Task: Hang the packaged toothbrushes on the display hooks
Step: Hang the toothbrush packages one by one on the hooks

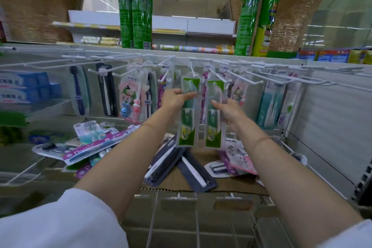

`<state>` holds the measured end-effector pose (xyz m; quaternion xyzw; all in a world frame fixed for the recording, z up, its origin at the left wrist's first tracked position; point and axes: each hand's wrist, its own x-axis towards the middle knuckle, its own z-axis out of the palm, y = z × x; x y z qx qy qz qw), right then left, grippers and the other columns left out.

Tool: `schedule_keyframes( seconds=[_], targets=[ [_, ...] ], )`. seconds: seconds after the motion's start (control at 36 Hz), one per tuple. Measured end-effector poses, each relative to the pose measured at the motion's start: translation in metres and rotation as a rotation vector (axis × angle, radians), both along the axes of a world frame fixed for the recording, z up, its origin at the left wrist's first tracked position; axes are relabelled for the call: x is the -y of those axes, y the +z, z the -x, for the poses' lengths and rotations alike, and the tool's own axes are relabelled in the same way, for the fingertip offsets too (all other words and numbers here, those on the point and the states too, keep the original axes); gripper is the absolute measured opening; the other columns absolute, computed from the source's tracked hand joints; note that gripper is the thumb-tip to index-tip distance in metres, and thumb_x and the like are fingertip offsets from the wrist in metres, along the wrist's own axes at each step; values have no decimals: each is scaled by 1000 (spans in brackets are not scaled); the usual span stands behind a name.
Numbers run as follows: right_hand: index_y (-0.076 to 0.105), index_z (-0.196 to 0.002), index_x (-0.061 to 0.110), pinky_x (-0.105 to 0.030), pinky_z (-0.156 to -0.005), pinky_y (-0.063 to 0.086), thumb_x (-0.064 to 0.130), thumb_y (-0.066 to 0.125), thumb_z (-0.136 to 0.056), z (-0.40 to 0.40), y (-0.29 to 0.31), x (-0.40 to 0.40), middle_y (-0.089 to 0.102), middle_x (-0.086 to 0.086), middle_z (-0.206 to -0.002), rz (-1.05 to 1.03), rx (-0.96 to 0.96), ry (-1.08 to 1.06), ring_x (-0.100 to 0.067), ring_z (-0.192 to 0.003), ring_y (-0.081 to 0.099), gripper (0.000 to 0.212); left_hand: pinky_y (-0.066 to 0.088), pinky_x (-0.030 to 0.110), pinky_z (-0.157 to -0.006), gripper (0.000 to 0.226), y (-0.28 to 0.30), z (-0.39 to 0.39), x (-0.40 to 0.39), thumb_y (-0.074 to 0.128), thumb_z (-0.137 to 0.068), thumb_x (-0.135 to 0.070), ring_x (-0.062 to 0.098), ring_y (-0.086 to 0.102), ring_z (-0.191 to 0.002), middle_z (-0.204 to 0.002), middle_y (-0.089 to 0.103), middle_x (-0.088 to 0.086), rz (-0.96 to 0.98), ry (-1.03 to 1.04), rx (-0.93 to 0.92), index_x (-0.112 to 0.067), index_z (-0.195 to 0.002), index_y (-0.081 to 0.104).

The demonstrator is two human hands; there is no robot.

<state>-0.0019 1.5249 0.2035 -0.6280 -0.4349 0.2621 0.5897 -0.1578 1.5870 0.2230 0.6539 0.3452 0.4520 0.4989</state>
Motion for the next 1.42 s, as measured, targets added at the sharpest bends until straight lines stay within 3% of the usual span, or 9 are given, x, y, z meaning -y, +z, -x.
schedule_keyframes(
  seconds=[0.08, 0.17, 0.42, 0.58, 0.81, 0.94, 1.11, 1.28, 1.42],
  targets=[
    [61, -90, 13, -39, -86, 51, 17, 62, -89, -7, 3, -11, 68, -8, -94, 22, 21, -3, -25, -90, 66, 4, 51, 26, -76, 13, 2, -6, -11, 69, -81, -17, 13, 61, -76, -81, 63, -2, -8, 10, -2, -5, -87, 65],
    [63, -100, 9, -43, -94, 48, 20, 63, -89, -13, 7, -18, 68, -13, -107, 51, 59, -14, -28, -101, 64, 15, 49, 30, -84, 9, 4, -10, -20, 69, -81, -18, 9, 59, -74, -79, 62, -4, -11, 21, -19, -9, -81, 66],
    [59, -91, 15, -28, -71, 46, 19, 63, -89, -17, 4, -23, 66, -12, -110, 56, -15, 62, -23, -97, 63, 6, 51, 38, -91, 5, 6, -14, -30, 65, -84, -15, 18, 64, -84, -88, 65, 1, 41, -73, -47, -11, -86, 63],
    [58, -109, 7, -38, -94, 46, 26, 62, -89, -19, -2, -19, 63, -9, -112, 77, 97, 58, -24, -106, 59, 28, 50, 39, -92, 10, 0, -8, -25, 62, -88, -17, 22, 63, -91, -103, 65, 10, 11, -97, -115, -10, -94, 62],
    [55, -120, -3, -30, -89, 41, 18, 60, -91, -19, -22, -2, 60, -14, -120, 153, 274, 11, -27, -111, 55, 37, 46, 32, -91, 52, -29, -13, -17, 68, -84, -28, 22, 55, -109, -122, 58, 10, -59, 140, -279, -4, -126, 50],
    [58, -111, 0, -35, -87, 44, 20, 63, -90, -31, -39, 17, 59, -12, -102, 224, 323, 17, -22, -95, 53, 30, 45, 38, -87, 44, -54, -13, -4, 73, -79, -32, 28, 55, -104, -112, 56, 12, -80, 364, -327, -8, -105, 47],
    [64, -99, 6, -30, -77, 39, 14, 64, -88, -46, -53, 41, 58, -6, -91, 259, 361, -73, -19, -90, 52, 14, 40, 27, -69, 34, -66, -26, 25, 65, -86, -31, 13, 51, -64, -61, 53, 0, -151, 247, -360, -18, -59, 48],
    [67, -105, -1, -25, -70, 41, 10, 61, -89, -57, -57, 68, 61, -7, -93, 306, 422, -146, -17, -87, 52, 20, 41, 28, -65, 37, -69, -51, 40, 58, -89, -17, 20, 49, -63, -53, 48, 0, -139, 72, -438, -16, -53, 48],
    [70, -96, -1, -30, -78, 45, 12, 57, -90, -72, -62, 84, 69, -15, -100, 418, 477, -278, -27, -91, 61, 19, 49, 31, -71, 14, -72, -65, 50, 59, -85, -17, 21, 55, -72, -73, 57, 10, -140, -117, -596, -9, -74, 60]
  ],
)
